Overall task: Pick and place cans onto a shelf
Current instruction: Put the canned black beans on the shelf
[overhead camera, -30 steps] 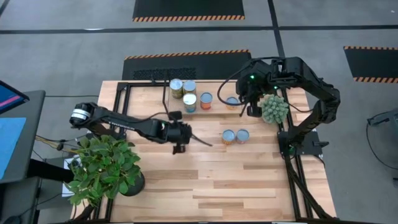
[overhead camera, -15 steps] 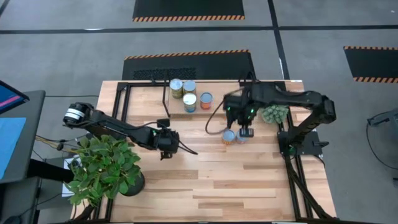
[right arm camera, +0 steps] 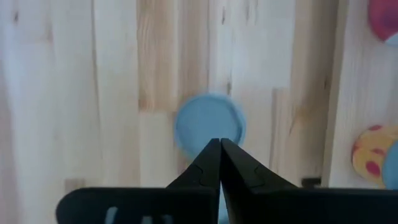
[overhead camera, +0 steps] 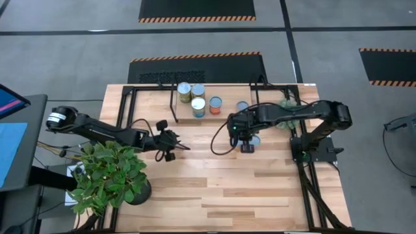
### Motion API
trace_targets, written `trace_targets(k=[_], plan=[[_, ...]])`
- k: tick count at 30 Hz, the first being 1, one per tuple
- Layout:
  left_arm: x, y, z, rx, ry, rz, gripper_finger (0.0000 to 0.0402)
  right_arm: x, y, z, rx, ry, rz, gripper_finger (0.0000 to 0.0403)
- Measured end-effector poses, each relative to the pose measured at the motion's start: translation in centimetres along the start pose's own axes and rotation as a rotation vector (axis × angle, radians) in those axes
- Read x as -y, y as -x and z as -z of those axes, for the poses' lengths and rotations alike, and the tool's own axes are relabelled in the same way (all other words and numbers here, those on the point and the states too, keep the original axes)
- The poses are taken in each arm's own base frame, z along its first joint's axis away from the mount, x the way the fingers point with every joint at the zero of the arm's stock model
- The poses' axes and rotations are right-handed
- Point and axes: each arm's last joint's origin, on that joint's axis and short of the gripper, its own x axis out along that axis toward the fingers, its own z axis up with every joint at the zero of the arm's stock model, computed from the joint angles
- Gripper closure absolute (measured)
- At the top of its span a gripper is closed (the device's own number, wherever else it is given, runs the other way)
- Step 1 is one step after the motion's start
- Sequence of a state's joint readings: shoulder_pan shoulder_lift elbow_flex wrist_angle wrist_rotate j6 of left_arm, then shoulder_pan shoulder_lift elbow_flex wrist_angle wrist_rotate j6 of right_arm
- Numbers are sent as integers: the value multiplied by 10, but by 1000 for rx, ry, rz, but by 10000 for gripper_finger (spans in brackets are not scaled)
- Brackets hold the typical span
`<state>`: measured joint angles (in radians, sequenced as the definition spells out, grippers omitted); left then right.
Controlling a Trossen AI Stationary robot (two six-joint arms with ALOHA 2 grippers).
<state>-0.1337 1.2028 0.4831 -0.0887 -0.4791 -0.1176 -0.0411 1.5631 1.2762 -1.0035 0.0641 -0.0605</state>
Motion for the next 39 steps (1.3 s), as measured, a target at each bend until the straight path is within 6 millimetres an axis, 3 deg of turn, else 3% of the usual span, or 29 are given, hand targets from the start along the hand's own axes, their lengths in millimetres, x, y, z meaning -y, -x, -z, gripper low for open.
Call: trace_targets(k=[10, 17, 25, 33, 39], plan=[[-1, 1, 6, -10, 32, -5, 308, 12, -23, 8, 20, -16, 2, 369], [-1, 1, 6, -12, 60, 3, 308, 12, -34, 6, 82, 65, 9, 353], [-1, 1, 6, -14, 58, 3, 308, 15, -59, 4, -3, 73, 1, 318], [-1, 1, 6, -16, 59, 3, 308, 22, -91, 5, -103, 41, -5, 316], [-1, 0, 6, -16, 59, 2, 308, 20, -91, 5, -110, 29, -7, 316]])
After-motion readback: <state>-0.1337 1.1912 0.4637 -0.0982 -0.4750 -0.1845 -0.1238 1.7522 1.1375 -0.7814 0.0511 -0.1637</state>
